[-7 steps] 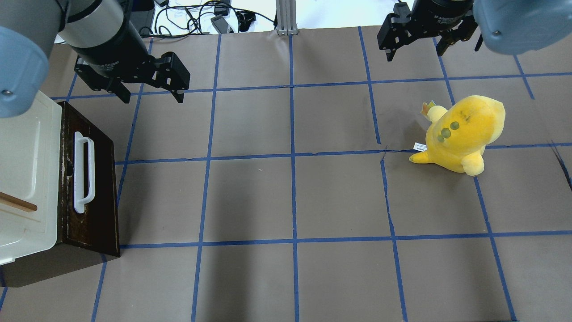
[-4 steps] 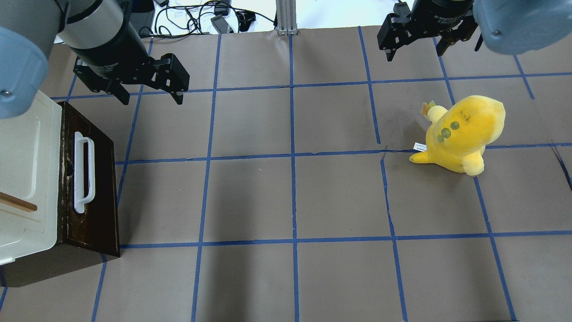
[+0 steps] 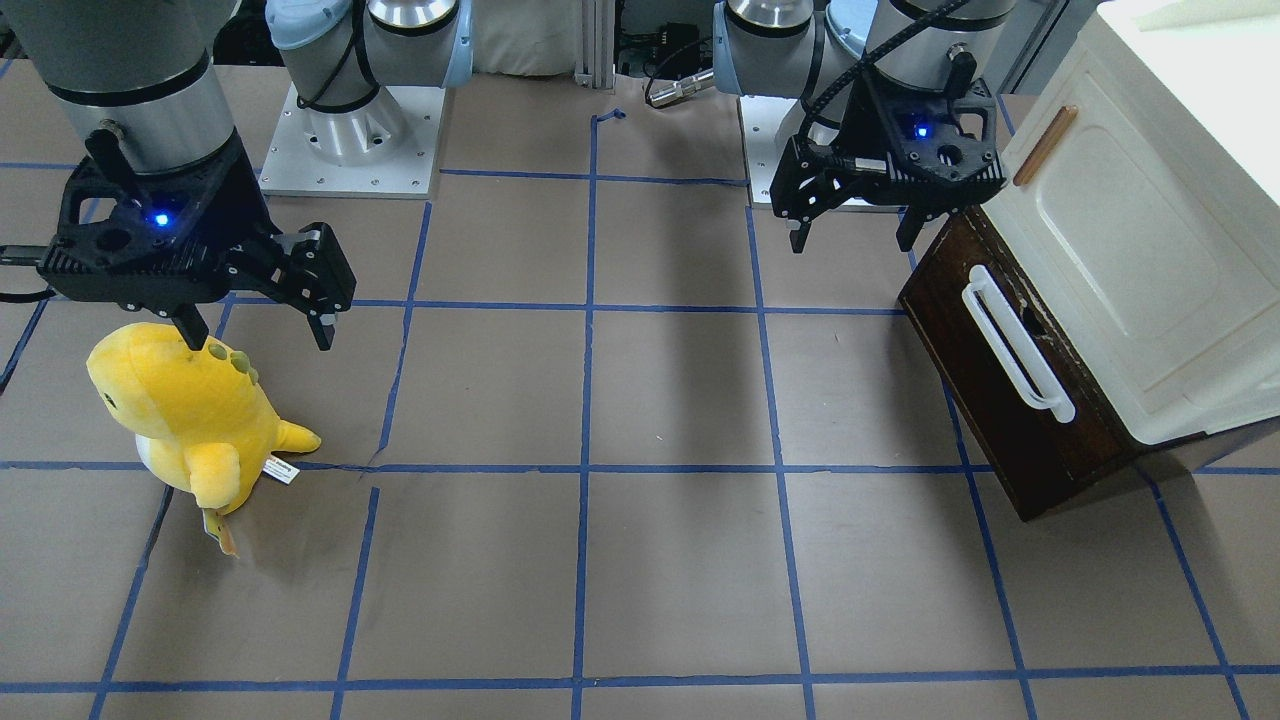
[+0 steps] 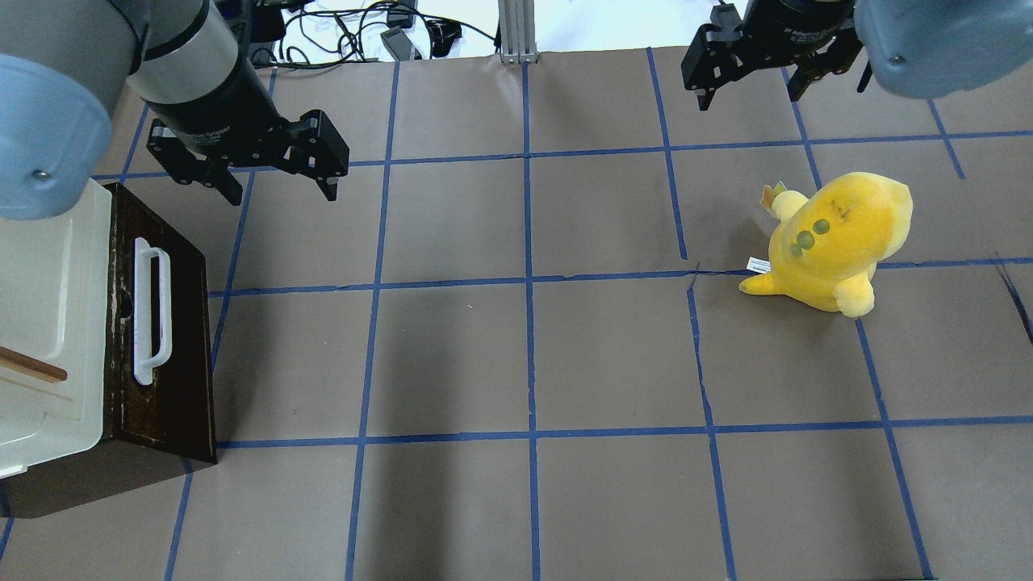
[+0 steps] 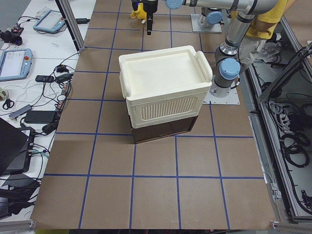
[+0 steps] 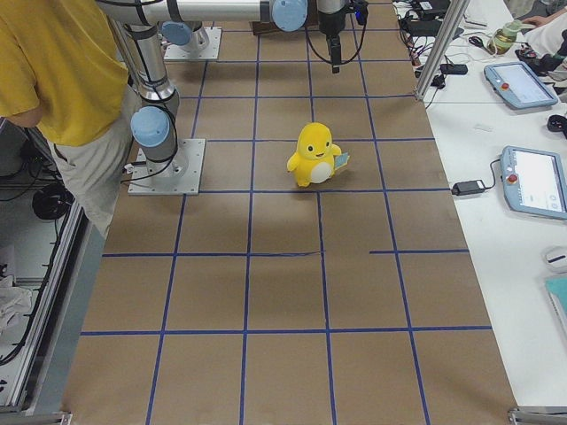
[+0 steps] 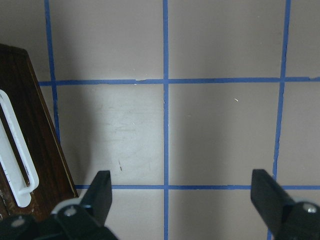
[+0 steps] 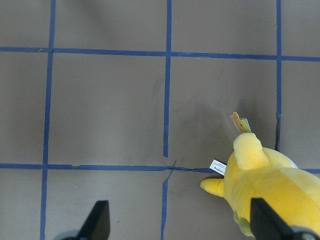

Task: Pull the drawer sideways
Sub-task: 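Move the left gripper toward the white handle of the wooden drawer, then lower the left gripper around the white drawer handle and close it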

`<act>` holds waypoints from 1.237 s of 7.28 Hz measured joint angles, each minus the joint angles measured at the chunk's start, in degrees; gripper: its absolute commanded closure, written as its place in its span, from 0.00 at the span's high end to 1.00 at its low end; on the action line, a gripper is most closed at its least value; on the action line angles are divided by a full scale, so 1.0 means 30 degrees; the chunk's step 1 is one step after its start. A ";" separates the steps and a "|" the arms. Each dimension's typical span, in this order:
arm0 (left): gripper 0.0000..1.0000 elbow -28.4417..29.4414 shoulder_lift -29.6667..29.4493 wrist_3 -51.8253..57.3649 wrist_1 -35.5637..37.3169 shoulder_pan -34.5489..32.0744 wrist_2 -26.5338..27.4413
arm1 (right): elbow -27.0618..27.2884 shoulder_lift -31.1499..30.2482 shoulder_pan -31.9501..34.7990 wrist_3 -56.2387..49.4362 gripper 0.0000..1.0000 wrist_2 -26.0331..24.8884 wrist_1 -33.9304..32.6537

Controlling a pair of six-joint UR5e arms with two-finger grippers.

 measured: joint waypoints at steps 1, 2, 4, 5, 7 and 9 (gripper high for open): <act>1.00 -0.0042 -0.0035 -0.0036 -0.0029 0.0000 -0.0006 | -0.0001 0.0000 0.0000 0.0000 1.00 0.0000 0.0000; 1.00 -0.0197 -0.0119 -0.0082 -0.0060 -0.0005 0.0107 | 0.0000 0.0000 0.0000 0.0000 1.00 0.0000 0.0000; 1.00 -0.1359 -0.0560 -0.1336 -0.0023 -0.0322 0.1972 | 0.0000 0.0001 0.0000 0.0000 1.00 0.0000 0.0000; 1.00 -0.1939 -0.0966 -0.2612 -0.0045 -0.0796 0.3322 | 0.0000 0.0001 0.0000 0.0000 1.00 -0.0001 0.0000; 1.00 -0.2768 -0.2379 -0.5221 -0.0414 -0.1571 0.6155 | 0.0000 0.0001 0.0000 0.0001 1.00 0.0000 0.0006; 1.00 -0.3151 -0.4004 -0.6835 -0.2257 -0.1955 1.0062 | 0.0000 0.0001 0.0000 0.0000 1.00 0.0000 0.0009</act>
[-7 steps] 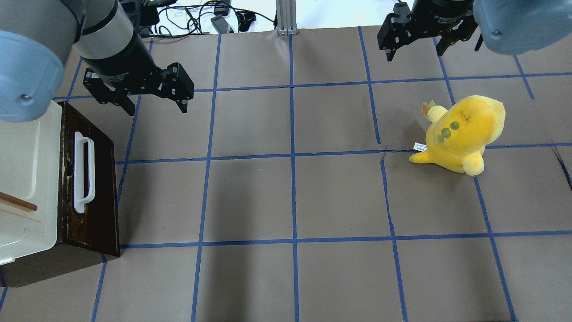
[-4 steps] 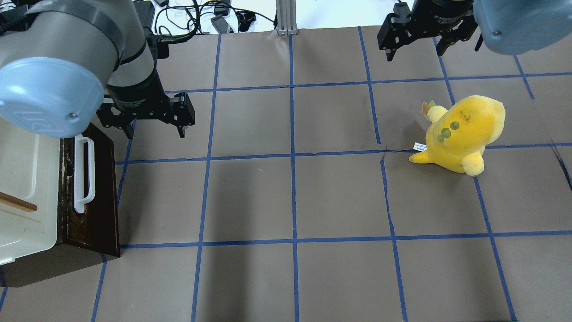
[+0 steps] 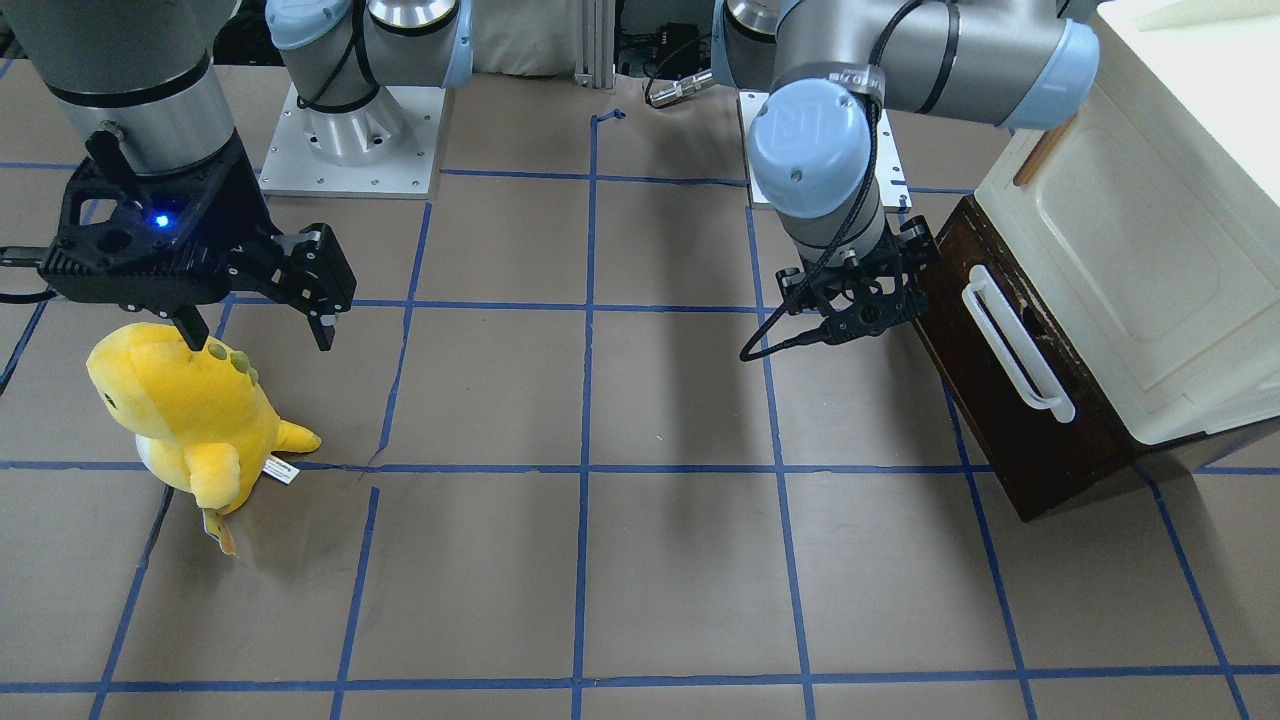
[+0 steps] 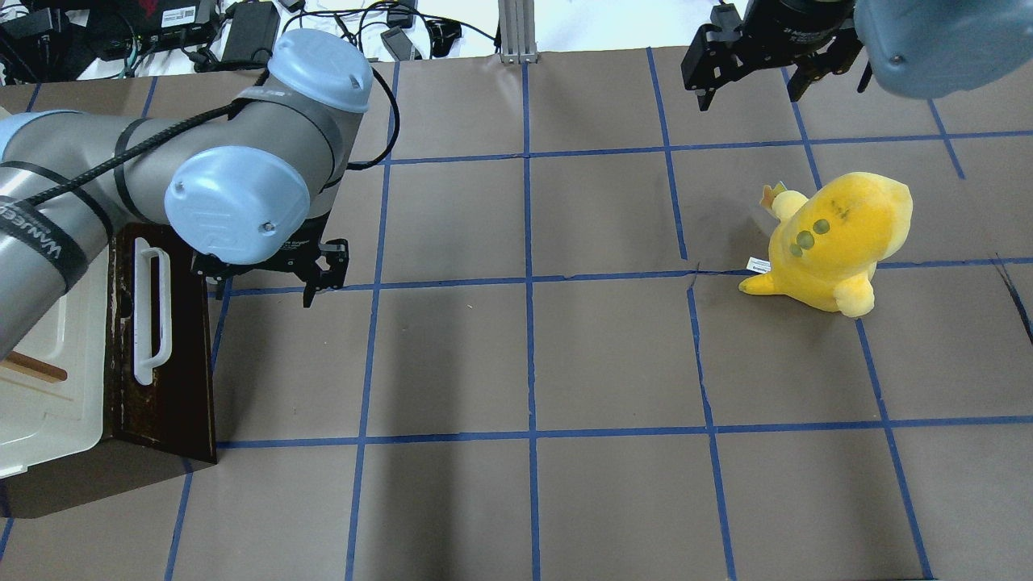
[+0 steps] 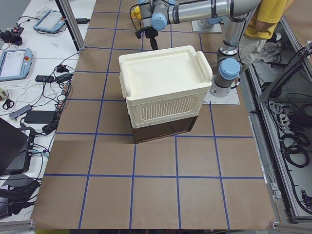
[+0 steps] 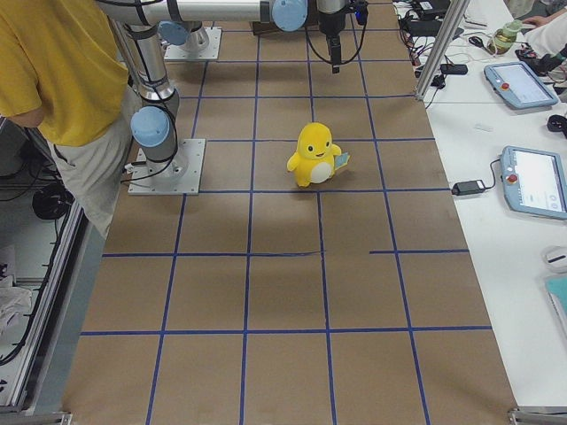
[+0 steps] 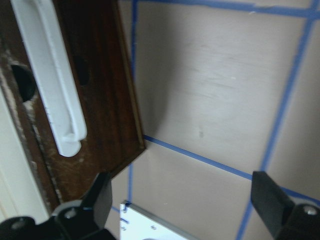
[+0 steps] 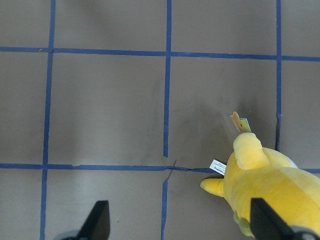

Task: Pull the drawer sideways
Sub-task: 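Lower the left gripper around the white drawer handle and close it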

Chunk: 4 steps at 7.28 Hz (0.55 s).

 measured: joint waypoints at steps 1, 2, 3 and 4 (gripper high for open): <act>1.00 -0.0072 -0.0817 -0.0864 -0.1213 -0.0288 0.2113 | 0.0000 0.0000 0.0000 0.0000 1.00 0.0000 -0.0005; 1.00 -0.0150 -0.1552 -0.1724 -0.2403 -0.0446 0.3867 | 0.0000 0.0000 0.0000 0.0001 1.00 0.0000 -0.0008; 1.00 -0.0314 -0.2256 -0.2545 -0.3404 -0.0511 0.5536 | -0.0001 0.0000 0.0000 0.0000 1.00 -0.0001 -0.0008; 1.00 -0.0595 -0.2820 -0.3157 -0.3995 -0.0530 0.6977 | 0.0001 0.0000 0.0000 0.0000 1.00 0.0000 -0.0008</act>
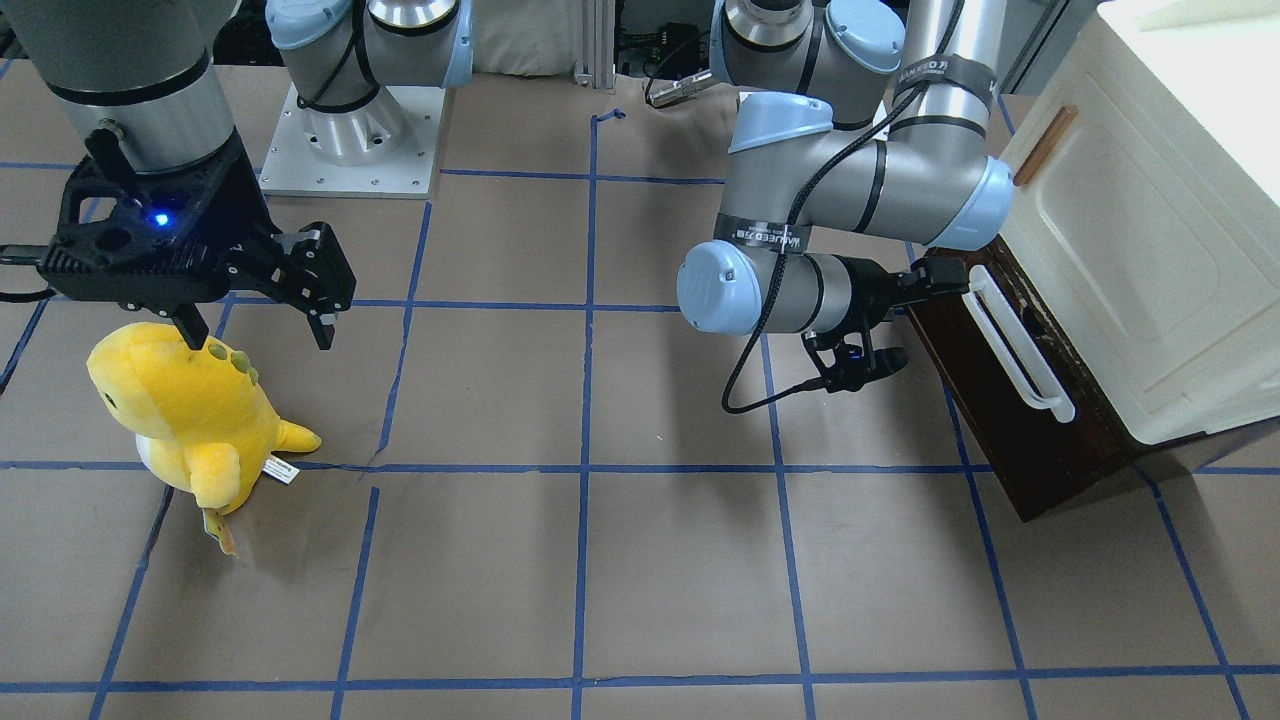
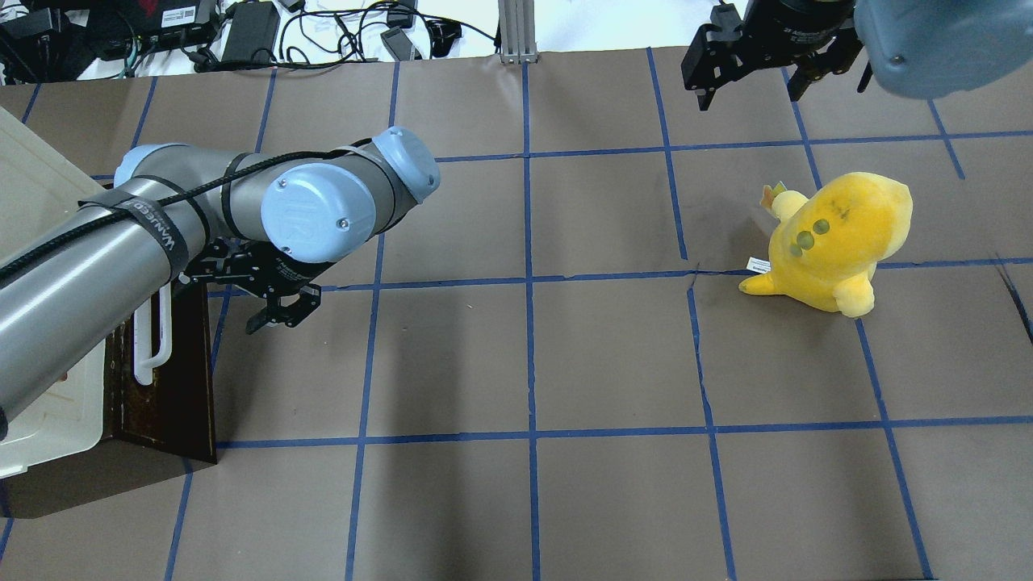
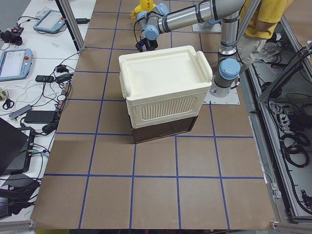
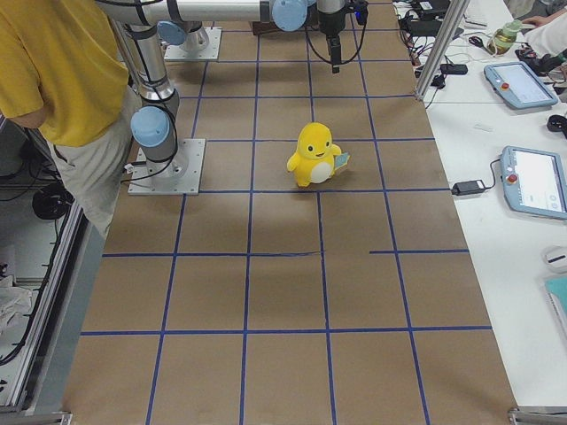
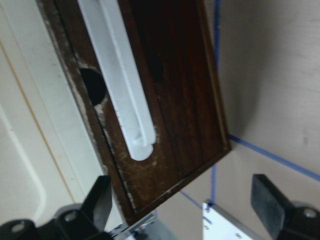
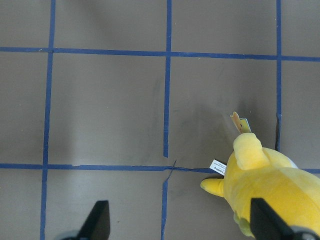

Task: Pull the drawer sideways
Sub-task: 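Lower the left gripper around the white drawer handle and close it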

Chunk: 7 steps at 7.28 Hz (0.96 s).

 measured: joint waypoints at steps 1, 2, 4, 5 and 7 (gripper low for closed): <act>1.00 -0.0359 -0.0462 -0.0634 -0.0263 -0.0007 0.1206 | -0.0001 -0.0001 0.0000 0.0000 1.00 0.0000 0.0000; 1.00 -0.0738 -0.0912 -0.1122 -0.0361 0.0008 0.2339 | -0.0001 -0.0001 -0.0001 0.0000 1.00 0.0000 0.0000; 1.00 -0.1142 -0.1688 -0.1949 -0.0399 0.0115 0.3722 | -0.0001 0.0000 0.0000 0.0000 1.00 0.0000 -0.0001; 1.00 -0.1284 -0.1979 -0.2592 -0.0442 0.0257 0.4266 | -0.0001 -0.0001 0.0000 0.0000 1.00 0.0000 0.0000; 0.96 -0.1827 -0.2176 -0.3874 -0.0521 0.0875 0.5672 | -0.0001 -0.0001 0.0000 0.0000 1.00 0.0001 0.0000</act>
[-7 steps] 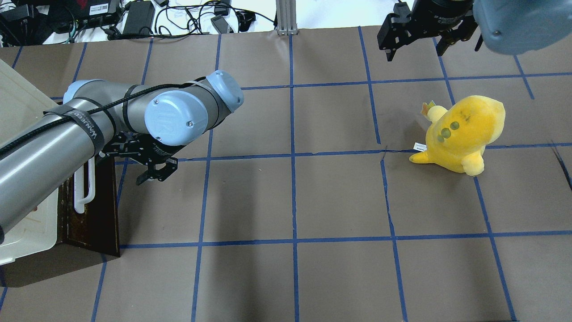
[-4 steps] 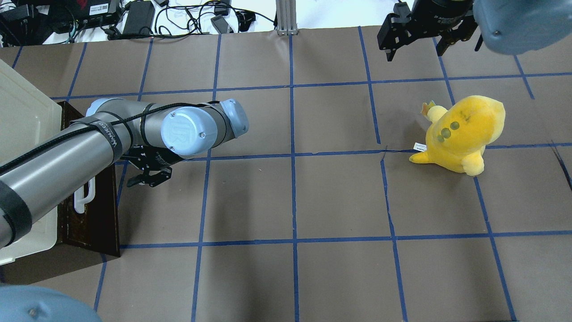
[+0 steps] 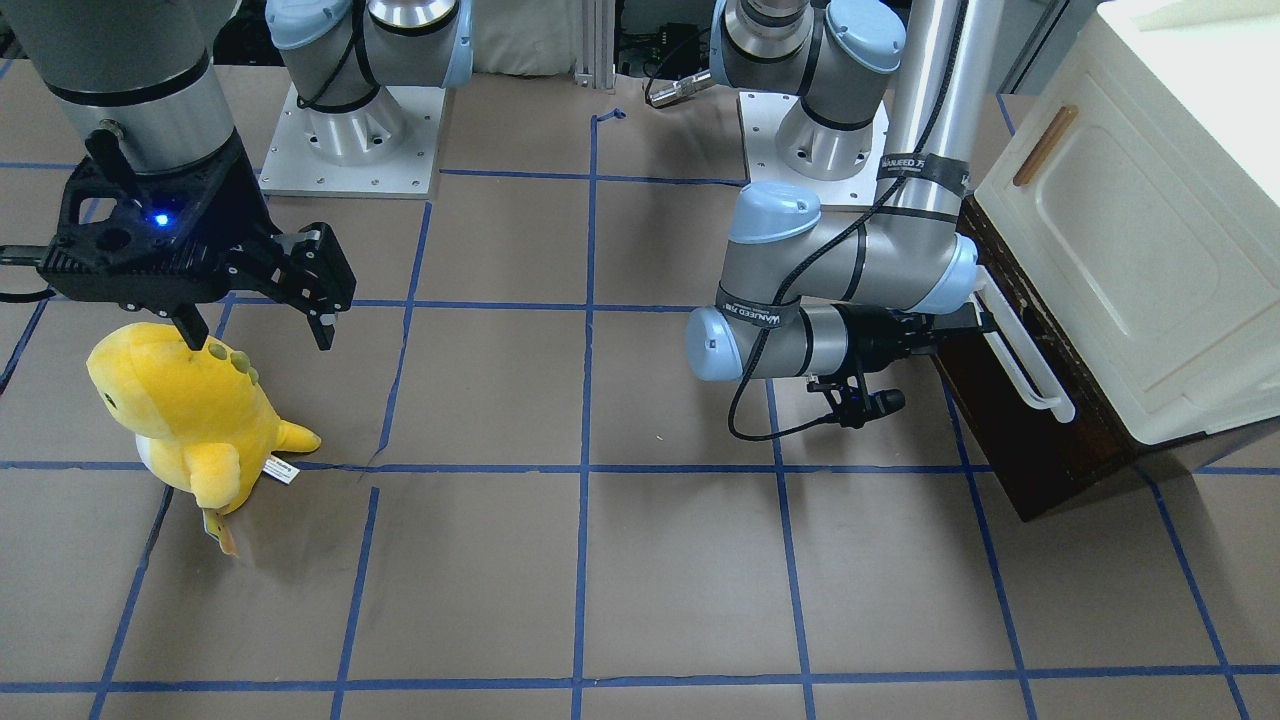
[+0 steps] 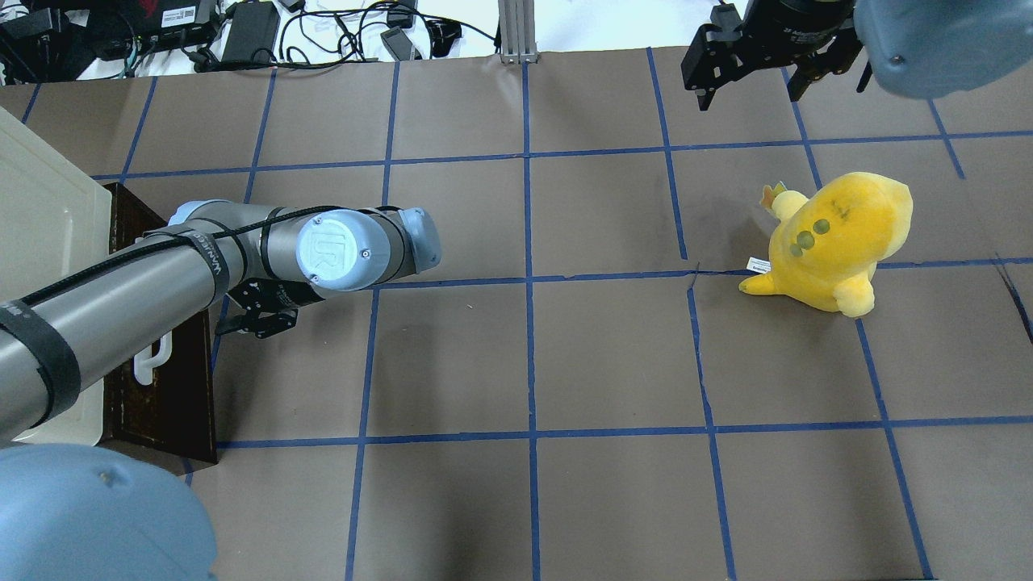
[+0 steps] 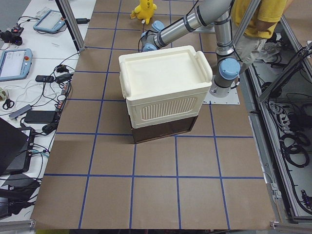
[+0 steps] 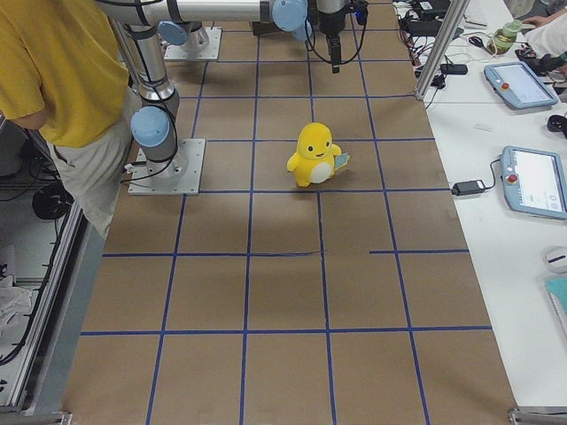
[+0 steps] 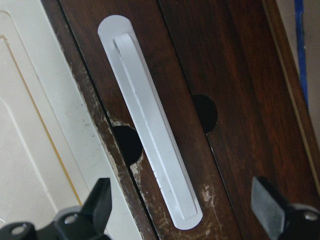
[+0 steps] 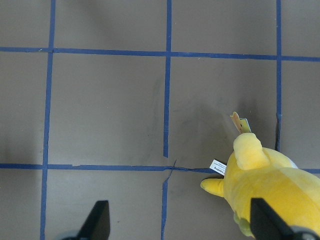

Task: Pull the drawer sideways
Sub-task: 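Lower the left gripper around the white drawer handle and close it, then hold the handle with the left gripper and begin pulling the drawer outward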

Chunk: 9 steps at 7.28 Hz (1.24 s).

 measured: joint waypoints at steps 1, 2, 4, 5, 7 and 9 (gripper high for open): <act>0.81 -0.0288 -0.0013 -0.0438 -0.0020 0.0282 0.0619 | 0.0000 0.0000 0.0000 0.0000 1.00 0.0000 0.0000; 0.74 -0.0443 -0.0019 -0.0711 -0.0078 0.0441 0.0968 | 0.0000 0.0000 0.0000 0.0000 1.00 0.0000 0.0000; 0.59 -0.0544 0.0008 -0.0872 -0.0250 0.0795 0.1191 | 0.0000 0.0000 0.0000 0.0000 1.00 0.0000 0.0000; 0.59 -0.0554 0.0015 -0.0905 -0.0289 0.0896 0.1215 | 0.0000 0.0000 0.0000 0.0000 1.00 0.0000 0.0000; 0.56 -0.0564 0.0041 -0.0950 -0.0322 0.1003 0.1228 | 0.0000 0.0000 0.0000 0.0000 1.00 -0.0001 0.0001; 0.41 -0.0565 0.0050 -0.0965 -0.0315 0.1082 0.1230 | -0.0001 0.0000 0.0001 0.0000 1.00 0.0000 0.0012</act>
